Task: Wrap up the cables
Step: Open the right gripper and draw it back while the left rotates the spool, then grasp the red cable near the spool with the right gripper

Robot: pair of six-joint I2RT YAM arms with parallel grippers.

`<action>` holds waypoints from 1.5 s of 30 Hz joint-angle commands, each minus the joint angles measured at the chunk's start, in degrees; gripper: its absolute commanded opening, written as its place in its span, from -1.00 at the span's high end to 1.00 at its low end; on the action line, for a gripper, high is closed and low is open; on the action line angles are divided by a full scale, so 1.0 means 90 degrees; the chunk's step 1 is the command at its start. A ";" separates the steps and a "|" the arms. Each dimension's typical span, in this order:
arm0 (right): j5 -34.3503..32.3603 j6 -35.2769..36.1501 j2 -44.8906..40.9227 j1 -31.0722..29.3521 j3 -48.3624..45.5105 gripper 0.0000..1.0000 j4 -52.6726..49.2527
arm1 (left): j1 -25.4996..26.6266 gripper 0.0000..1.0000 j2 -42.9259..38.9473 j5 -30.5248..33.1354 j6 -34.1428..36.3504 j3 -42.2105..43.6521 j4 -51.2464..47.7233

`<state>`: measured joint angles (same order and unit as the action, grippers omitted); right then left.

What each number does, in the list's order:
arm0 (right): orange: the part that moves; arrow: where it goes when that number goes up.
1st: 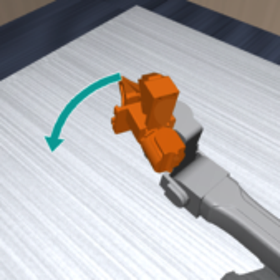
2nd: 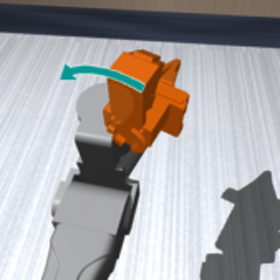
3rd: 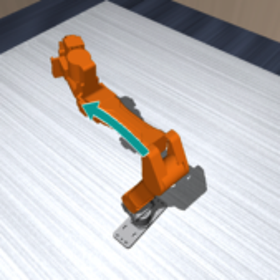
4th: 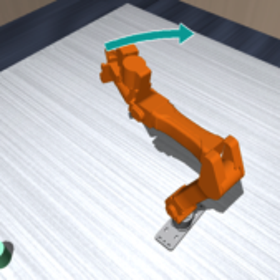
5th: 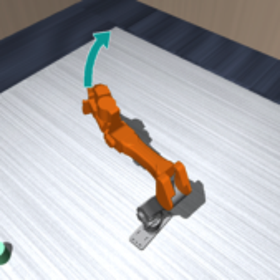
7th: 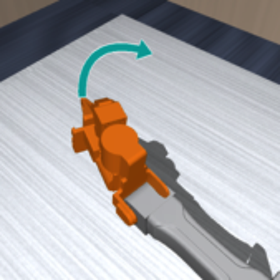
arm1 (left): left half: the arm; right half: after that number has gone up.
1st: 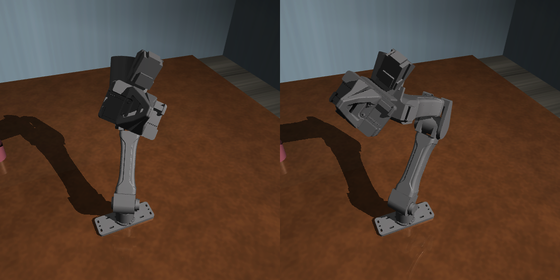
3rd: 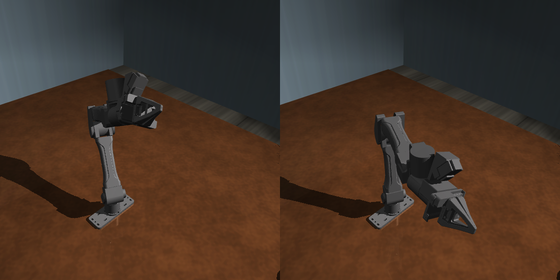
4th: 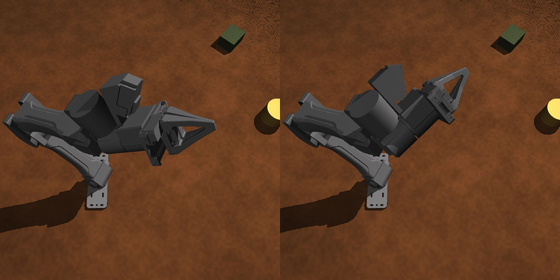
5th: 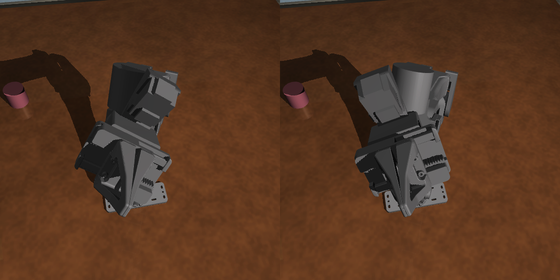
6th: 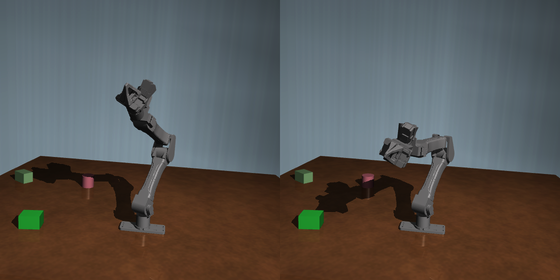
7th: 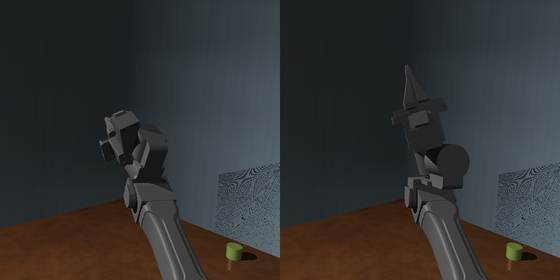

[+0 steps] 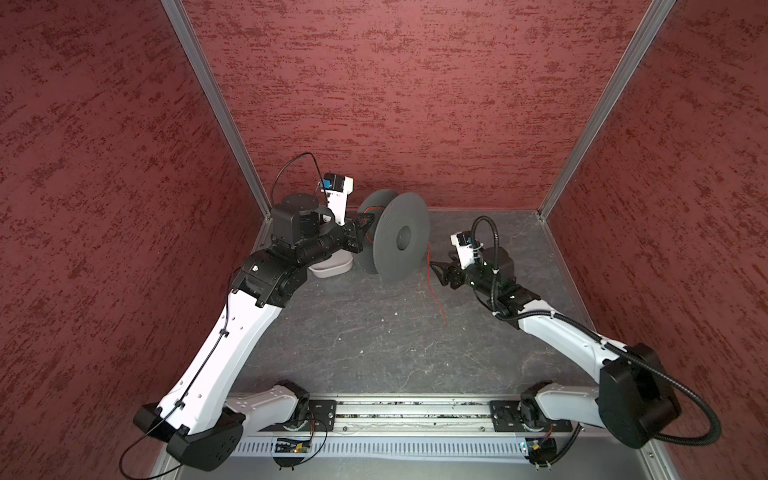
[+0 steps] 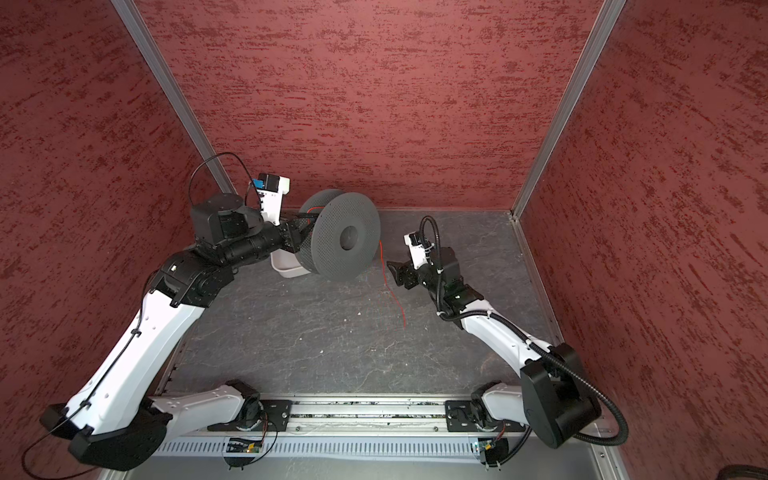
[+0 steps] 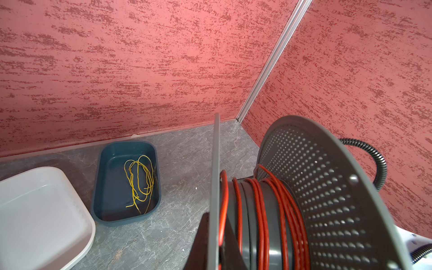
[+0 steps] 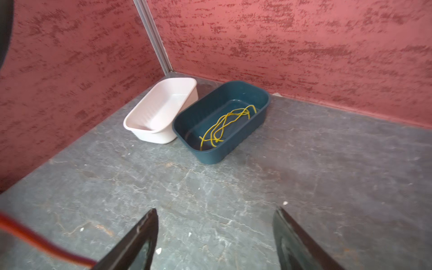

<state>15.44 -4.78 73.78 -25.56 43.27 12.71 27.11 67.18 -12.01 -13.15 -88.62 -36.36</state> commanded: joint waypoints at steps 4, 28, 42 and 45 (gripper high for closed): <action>-0.0110 -0.0240 -0.0241 -0.0010 -0.0364 -0.75 0.0451 | 0.0127 0.93 -0.0310 -0.0059 0.0028 0.0062 0.0711; 0.1508 -0.1023 0.1627 -0.0019 -0.1297 -0.51 0.3276 | 0.0154 0.94 -0.0262 0.0072 -0.0259 0.0022 0.0908; 0.1927 -0.1051 0.2744 -0.0030 -0.0425 0.04 0.2895 | 0.0228 0.94 -0.0428 0.0110 -0.0233 0.0032 0.0847; 0.2012 -0.1056 0.2771 -0.0026 -0.0404 -0.05 0.2887 | 0.0238 0.94 -0.0428 0.0109 -0.0225 0.0016 0.0822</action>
<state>31.53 -14.37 98.30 -25.63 38.22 37.78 28.95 65.23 -10.44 -14.59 -86.54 -33.41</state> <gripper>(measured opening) 0.517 0.090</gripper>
